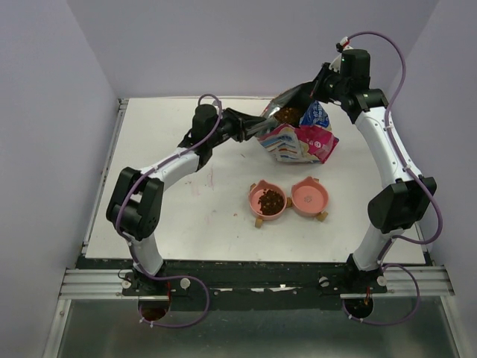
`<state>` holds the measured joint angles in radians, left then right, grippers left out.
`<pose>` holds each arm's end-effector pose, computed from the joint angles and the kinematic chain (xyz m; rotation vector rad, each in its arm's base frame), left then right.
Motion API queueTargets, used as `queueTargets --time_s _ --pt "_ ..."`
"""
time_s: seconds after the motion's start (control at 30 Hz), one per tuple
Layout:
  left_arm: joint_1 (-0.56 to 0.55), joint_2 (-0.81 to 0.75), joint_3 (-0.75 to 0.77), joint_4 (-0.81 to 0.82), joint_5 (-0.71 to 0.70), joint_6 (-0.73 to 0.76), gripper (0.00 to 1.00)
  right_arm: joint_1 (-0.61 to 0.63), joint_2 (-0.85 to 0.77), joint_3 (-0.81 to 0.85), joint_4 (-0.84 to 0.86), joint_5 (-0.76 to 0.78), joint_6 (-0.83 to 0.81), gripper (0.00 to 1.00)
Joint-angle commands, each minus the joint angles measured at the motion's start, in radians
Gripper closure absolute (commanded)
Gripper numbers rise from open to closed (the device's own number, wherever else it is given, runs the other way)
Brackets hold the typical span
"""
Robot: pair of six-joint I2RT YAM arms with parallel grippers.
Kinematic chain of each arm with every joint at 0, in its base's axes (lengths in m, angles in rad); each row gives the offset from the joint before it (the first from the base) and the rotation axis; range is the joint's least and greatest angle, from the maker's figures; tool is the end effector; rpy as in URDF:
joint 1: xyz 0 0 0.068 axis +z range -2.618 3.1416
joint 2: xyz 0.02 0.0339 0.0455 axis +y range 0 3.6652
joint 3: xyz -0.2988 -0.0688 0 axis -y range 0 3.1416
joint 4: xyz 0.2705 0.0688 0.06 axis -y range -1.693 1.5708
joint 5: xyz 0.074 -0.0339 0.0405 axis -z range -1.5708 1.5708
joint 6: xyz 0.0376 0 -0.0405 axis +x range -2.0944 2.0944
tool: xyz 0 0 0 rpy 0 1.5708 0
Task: Serve the pet food
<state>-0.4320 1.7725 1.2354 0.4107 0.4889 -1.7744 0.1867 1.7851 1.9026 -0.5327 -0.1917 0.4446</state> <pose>0.4006 -0.2042 0.3059 -0.9532 1.9489 -1.9046 0.4375 0.0899 0.4520 0.1344 2.0232 0.5946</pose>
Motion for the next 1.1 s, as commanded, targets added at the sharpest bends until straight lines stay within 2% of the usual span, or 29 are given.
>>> queueTargets --time_s 0.0,0.07,0.1,0.13,0.17,0.23,0.33,0.4,0.47,0.5,0.53,0.57,0.63,0.67,0.73,0.8,0.87,0.9,0.93,0.97,1.0,1.03,1.07 --pt "0.004 0.007 -0.034 0.174 -0.064 -0.119 1.0 -0.016 -0.05 0.076 0.111 -0.025 0.006 1.0" --pt "0.01 0.014 0.053 -0.017 -0.021 0.017 1.0 -0.018 -0.053 0.069 0.117 -0.02 0.011 1.0" --pt "0.012 0.024 0.024 0.031 -0.021 -0.017 1.0 -0.018 -0.05 0.07 0.119 -0.023 0.013 1.0" --pt "0.007 0.027 -0.028 0.163 -0.038 -0.108 1.0 -0.018 -0.047 0.076 0.117 -0.029 0.013 1.0" --pt "0.003 0.019 -0.062 0.183 -0.052 -0.132 1.0 -0.018 -0.047 0.079 0.116 -0.029 0.008 1.0" --pt "0.01 0.008 -0.044 0.102 -0.032 -0.058 1.0 -0.016 -0.05 0.076 0.117 -0.028 0.009 1.0" --pt "0.007 0.018 -0.063 0.209 -0.035 -0.14 1.0 -0.016 -0.049 0.076 0.115 -0.025 0.003 1.0" --pt "0.015 0.019 -0.039 0.163 -0.009 -0.131 1.0 -0.016 -0.044 0.075 0.114 -0.025 0.006 1.0" --pt "0.015 0.002 -0.057 0.222 -0.018 -0.154 1.0 -0.016 -0.039 0.087 0.111 -0.037 0.009 1.0" --pt "0.018 -0.007 -0.042 0.205 -0.012 -0.114 1.0 -0.016 -0.039 0.087 0.111 -0.035 0.006 1.0" --pt "0.022 0.001 -0.002 0.088 0.002 -0.044 1.0 -0.018 -0.042 0.084 0.115 -0.031 0.009 1.0" --pt "0.024 0.024 0.019 0.05 0.016 -0.037 1.0 -0.016 -0.039 0.082 0.119 -0.029 0.011 1.0" --pt "0.007 0.065 -0.025 0.272 -0.008 -0.201 1.0 -0.016 -0.032 0.091 0.114 -0.041 0.011 1.0" --pt "0.003 0.064 -0.016 0.263 -0.012 -0.201 1.0 -0.015 -0.033 0.093 0.114 -0.041 0.008 1.0" --pt "0.012 0.048 0.03 0.099 0.026 -0.099 1.0 -0.018 -0.041 0.079 0.119 -0.032 0.011 1.0" --pt "0.007 0.004 -0.007 0.192 0.016 -0.12 1.0 -0.016 -0.039 0.091 0.106 -0.034 -0.003 1.0" --pt "0.019 -0.015 0.082 -0.084 0.046 0.057 1.0 -0.018 -0.052 0.069 0.114 -0.017 -0.006 1.0" --pt "0.027 0.008 0.056 -0.04 0.053 0.009 1.0 -0.016 -0.055 0.059 0.123 -0.015 -0.001 1.0" --pt "0.03 0.028 -0.02 0.143 0.034 -0.104 1.0 -0.016 -0.05 0.064 0.123 -0.025 0.002 1.0" --pt "0.027 0.037 -0.068 0.227 0.013 -0.193 1.0 -0.018 -0.043 0.075 0.116 -0.04 0.002 1.0" --pt "0.022 0.022 -0.068 0.212 0.005 -0.192 1.0 -0.018 -0.038 0.079 0.114 -0.046 0.003 1.0" --pt "0.022 -0.001 -0.032 0.139 0.014 -0.098 1.0 -0.016 -0.041 0.078 0.115 -0.043 0.006 1.0" --pt "0.025 -0.01 0.025 -0.016 0.029 0.017 1.0 -0.016 -0.042 0.076 0.119 -0.04 0.008 1.0"
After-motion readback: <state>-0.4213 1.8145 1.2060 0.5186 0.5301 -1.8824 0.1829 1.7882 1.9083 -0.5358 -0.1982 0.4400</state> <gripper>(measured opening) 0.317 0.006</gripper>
